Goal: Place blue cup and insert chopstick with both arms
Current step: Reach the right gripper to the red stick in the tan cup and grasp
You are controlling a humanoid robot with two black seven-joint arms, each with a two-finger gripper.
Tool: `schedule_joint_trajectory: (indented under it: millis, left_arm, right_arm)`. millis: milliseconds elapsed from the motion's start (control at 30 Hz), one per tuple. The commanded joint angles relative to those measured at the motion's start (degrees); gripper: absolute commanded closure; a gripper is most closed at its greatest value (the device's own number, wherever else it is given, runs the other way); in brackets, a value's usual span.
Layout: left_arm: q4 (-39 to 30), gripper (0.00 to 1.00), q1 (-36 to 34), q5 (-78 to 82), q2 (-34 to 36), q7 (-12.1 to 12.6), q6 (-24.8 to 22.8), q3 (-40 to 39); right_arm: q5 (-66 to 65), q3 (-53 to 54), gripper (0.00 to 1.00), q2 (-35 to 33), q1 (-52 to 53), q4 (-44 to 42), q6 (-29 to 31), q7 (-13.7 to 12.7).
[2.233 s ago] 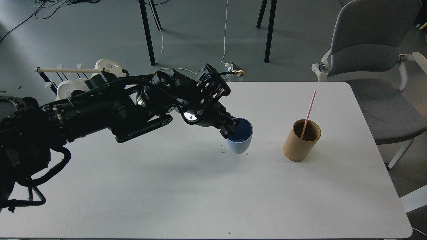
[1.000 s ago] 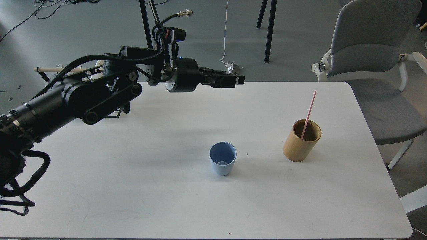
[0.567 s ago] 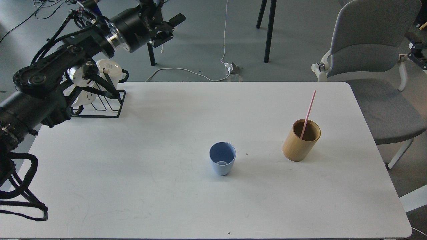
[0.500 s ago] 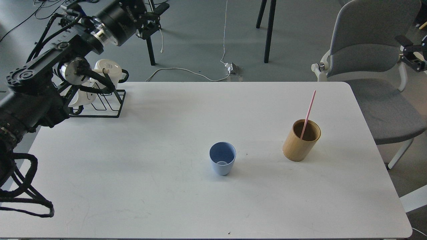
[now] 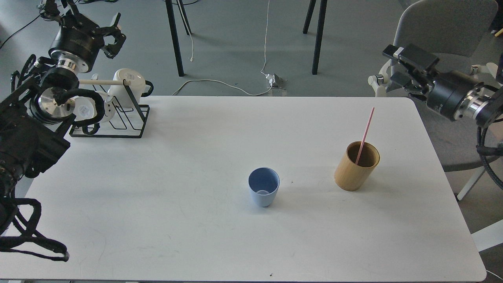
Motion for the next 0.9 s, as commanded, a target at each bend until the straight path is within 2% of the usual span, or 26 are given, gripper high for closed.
schedule_joint_trajectory:
  millis: [0, 133, 200, 333, 500, 667, 800, 867]
  left_arm:
    - [0.0, 0.01, 1.6, -0.3, 0.3, -0.1, 0.0, 0.0]
    - [0.0, 0.01, 1.7, -0.4, 1.0, 0.0, 0.0, -1.4]
    - [0.0, 0.01, 1.7, -0.4, 1.1, 0.0, 0.0, -1.7]
    - [0.0, 0.01, 1.7, -0.4, 1.0, 0.0, 0.0, -2.2]
    - [0.0, 0.01, 1.6, -0.4, 0.6, 0.0, 0.0, -2.2]
    - [0.0, 0.01, 1.6, -0.4, 0.7, 0.0, 0.0, -2.2]
    - [0.0, 0.01, 1.6, -0.4, 1.0, 0.0, 0.0, -2.1]
    - [0.0, 0.01, 1.6, -0.4, 1.1, 0.0, 0.0, -2.1]
  right_arm:
    - [-8.4, -3.9, 0.03, -1.1, -0.2, 2.7, -2.5, 0.0]
    - [-21.6, -9.2, 0.08, -2.3, -0.4, 3.1, -7.1, -0.1]
    - [-26.1, -11.6, 0.14, -2.1, -0.5, 1.9, -8.8, 0.0]
    - [-29.6, -14.9, 0.30, -0.2, -0.7, 0.1, -10.4, -0.1]
    - [-33.4, -15.5, 0.37, 4.0, -0.5, -6.3, -10.6, -0.4]
    - [-33.6, -15.5, 0.44, 5.9, 0.0, -8.7, -10.6, -0.3]
    - [-33.6, -15.6, 0.64, 7.9, 0.5, -11.2, -10.6, -0.1]
    - [-33.6, -15.6, 0.70, 8.3, 0.9, -11.6, -10.6, 0.0]
